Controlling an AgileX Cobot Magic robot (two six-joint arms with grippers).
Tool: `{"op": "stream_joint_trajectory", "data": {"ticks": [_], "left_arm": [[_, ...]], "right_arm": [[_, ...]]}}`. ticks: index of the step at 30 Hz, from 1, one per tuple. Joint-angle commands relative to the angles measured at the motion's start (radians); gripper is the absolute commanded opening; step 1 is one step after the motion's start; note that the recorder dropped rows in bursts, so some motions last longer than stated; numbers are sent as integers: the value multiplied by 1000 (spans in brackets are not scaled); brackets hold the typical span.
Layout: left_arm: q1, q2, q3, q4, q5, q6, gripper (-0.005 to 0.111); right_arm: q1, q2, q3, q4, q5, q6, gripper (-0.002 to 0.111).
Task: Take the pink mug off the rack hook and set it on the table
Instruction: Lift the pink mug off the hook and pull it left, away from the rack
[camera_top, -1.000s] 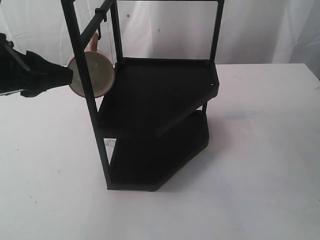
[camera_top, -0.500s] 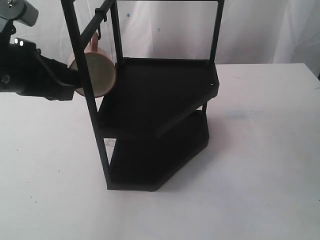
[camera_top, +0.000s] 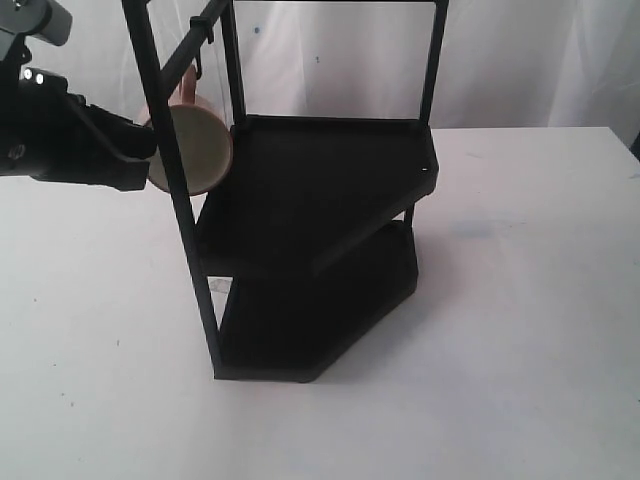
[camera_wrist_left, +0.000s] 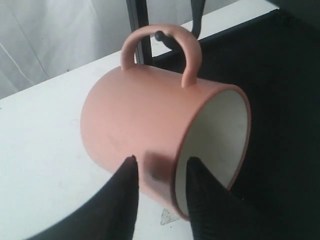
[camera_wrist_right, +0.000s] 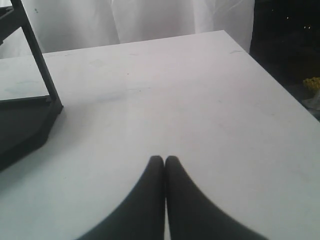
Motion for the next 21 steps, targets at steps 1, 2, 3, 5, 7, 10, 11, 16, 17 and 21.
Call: {"op": "stream_joint_trajectory", "data": {"ticks": [1,2,3,5,7,10,11,16,17,21], "left_arm": [[-5,-2,1,-19,38,-6,40],[-5,-2,1,-24,55,-8,44],[-8,2,1,-26,62,-24,50],[-12,14,1,-45,60,-28,58],[-12,26,1,-52,27,-28,61],[-12,38,1,-52,-1,-28,61],[-12,40,1,-53,-1,-28,61],[-12,75,1,-93,-28,-28,61],[-12,85,1,-100,-36,-28,61],[-12,95,1,-104,-64,-30,57]], "right_arm": [[7,-3,2,-7,-8,1,0],[7,-3,2,-7,-8,1,0],[7,-3,2,-7,-8,1,0],[7,-3,2,-7,-8,1,0],[7,-3,2,-7,-8,1,0],[7,-3,2,-7,-8,1,0],[7,-3,2,-7,-8,1,0],[7,-3,2,-7,-8,1,0],[7,-3,2,-7,-8,1,0],[7,-3,2,-7,-8,1,0]]}}
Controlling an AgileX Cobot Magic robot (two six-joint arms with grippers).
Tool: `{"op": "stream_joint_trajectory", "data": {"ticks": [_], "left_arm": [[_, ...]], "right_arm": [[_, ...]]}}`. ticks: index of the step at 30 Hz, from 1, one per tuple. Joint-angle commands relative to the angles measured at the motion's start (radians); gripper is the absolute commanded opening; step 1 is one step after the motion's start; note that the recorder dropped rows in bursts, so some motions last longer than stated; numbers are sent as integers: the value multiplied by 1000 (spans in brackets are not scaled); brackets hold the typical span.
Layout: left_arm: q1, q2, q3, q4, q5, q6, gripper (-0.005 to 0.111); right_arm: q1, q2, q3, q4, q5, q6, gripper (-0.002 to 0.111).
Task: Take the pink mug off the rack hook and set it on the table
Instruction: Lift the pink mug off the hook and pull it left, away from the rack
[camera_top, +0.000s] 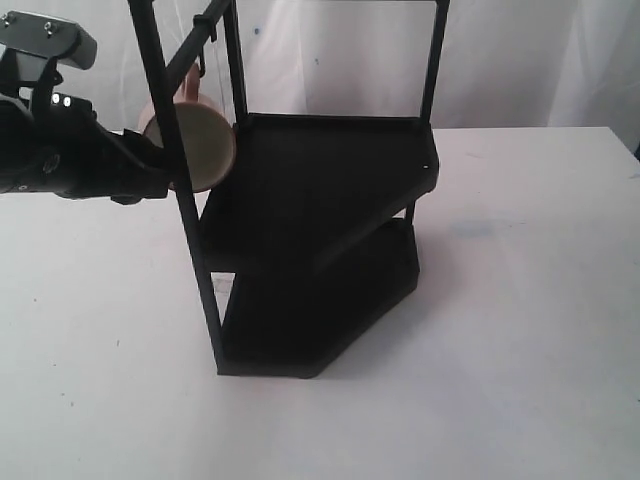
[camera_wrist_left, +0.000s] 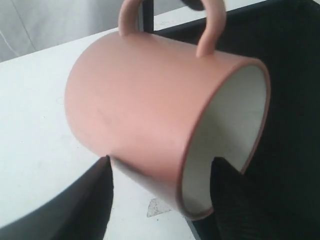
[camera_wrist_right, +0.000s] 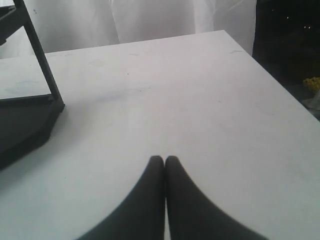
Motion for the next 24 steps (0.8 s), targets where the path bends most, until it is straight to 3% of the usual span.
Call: {"op": "stream_joint_trajectory", "data": {"ticks": [1,8,17,24], "left_arm": [[-4,7,1,-37,-44,-17,53],[-4,7,1,-37,-57,-48,0],[-4,-32,-37,-32,41,-48,0],[-2,-142,-50,65,93,-48,0]], "right_arm": [[7,-3,2,-7,-8,1,0],[7,-3,2,-7,-8,1,0],[7,-3,2,-7,-8,1,0],[7,-3,2,-7,-8,1,0]]}}
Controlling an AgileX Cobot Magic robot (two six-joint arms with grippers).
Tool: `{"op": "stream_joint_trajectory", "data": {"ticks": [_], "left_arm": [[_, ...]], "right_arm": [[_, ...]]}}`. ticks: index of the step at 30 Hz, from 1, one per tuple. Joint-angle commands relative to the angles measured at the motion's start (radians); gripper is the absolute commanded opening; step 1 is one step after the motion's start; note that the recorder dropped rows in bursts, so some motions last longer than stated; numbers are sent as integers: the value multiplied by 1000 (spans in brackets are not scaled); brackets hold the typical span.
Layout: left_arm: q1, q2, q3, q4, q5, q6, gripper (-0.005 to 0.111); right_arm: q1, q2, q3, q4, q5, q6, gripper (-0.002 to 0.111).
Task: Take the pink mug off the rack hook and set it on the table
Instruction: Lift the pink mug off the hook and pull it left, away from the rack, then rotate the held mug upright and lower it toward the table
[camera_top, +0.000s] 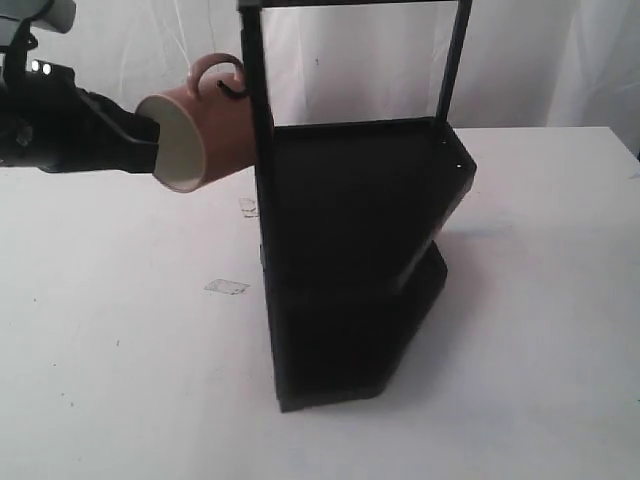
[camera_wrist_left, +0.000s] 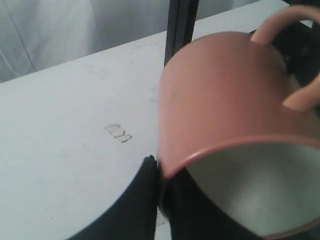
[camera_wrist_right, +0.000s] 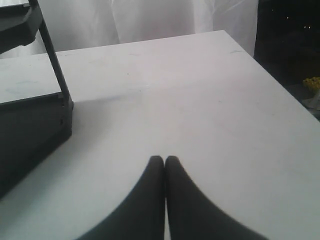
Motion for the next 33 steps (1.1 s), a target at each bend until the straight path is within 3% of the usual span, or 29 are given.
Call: {"op": "stream_joint_trajectory", "data": {"ticks": [1,7,15,19,33], "left_arm": [[-3,-78,-14,37,42,-11,0],[-3,-94,-14,288,103,-210,0],[39,-94,-14,902,165,-786,0],[79,-94,-14,1082,246,-983,0],[77,-62,-14,1092,315,-985,0]], "right_arm": [[7,-3,2,-7,-8,1,0],[7,-3,2,-7,-8,21,0],[7,-3,2,-7,-8,21,0],[7,-3,2,-7,-8,21,0],[7,-3,2,-7,-8,21,0]]}}
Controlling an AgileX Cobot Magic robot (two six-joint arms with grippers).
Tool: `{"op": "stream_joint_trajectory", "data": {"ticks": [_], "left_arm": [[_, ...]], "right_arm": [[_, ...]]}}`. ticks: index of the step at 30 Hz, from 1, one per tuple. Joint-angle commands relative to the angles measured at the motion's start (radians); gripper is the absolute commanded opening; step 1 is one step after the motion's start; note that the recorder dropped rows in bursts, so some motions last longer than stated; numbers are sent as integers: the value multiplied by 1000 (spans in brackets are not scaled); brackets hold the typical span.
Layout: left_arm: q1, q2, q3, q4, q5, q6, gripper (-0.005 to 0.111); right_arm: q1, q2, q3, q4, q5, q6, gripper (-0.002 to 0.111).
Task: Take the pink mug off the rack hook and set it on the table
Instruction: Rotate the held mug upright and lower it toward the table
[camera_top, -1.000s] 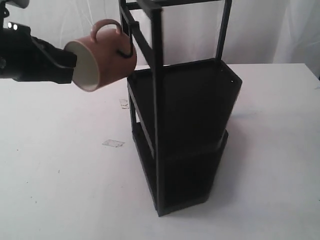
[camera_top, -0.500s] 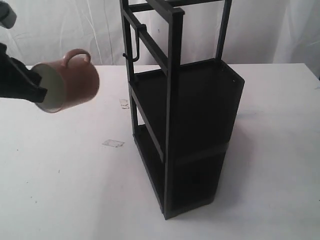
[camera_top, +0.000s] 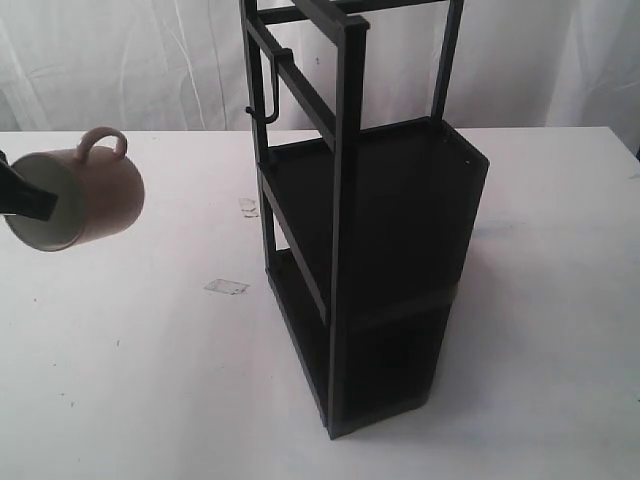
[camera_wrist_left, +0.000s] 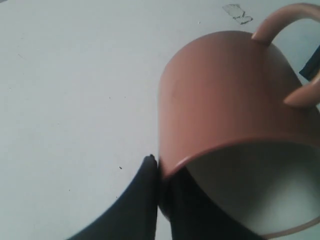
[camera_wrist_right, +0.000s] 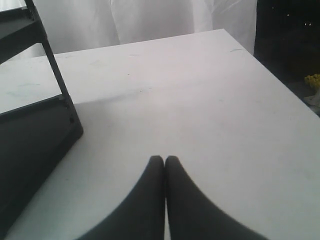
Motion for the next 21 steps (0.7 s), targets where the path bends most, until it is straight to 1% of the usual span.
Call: {"op": "stream_joint_trajectory", "data": {"ticks": [1,6,10,14,16,21], "left_arm": [[0,43,-7,6,-3,-7,0],[0,130,-7,-5,19,-7,0],[0,145,-7,-19,50,-7,0],[0,145,-42,-30,136,4,0],[0,145,-83,-78,213,65,0],[0,145,-185,-312,411,302,0]], "right_arm": [[7,-3,2,-7,-8,1,0],[7,-3,2,-7,-8,1,0],[7,-3,2,-7,-8,1,0],[7,-3,2,-7,-8,1,0],[7,-3,2,-7,-8,1,0],[7,-3,2,-7,-8,1,0]]}}
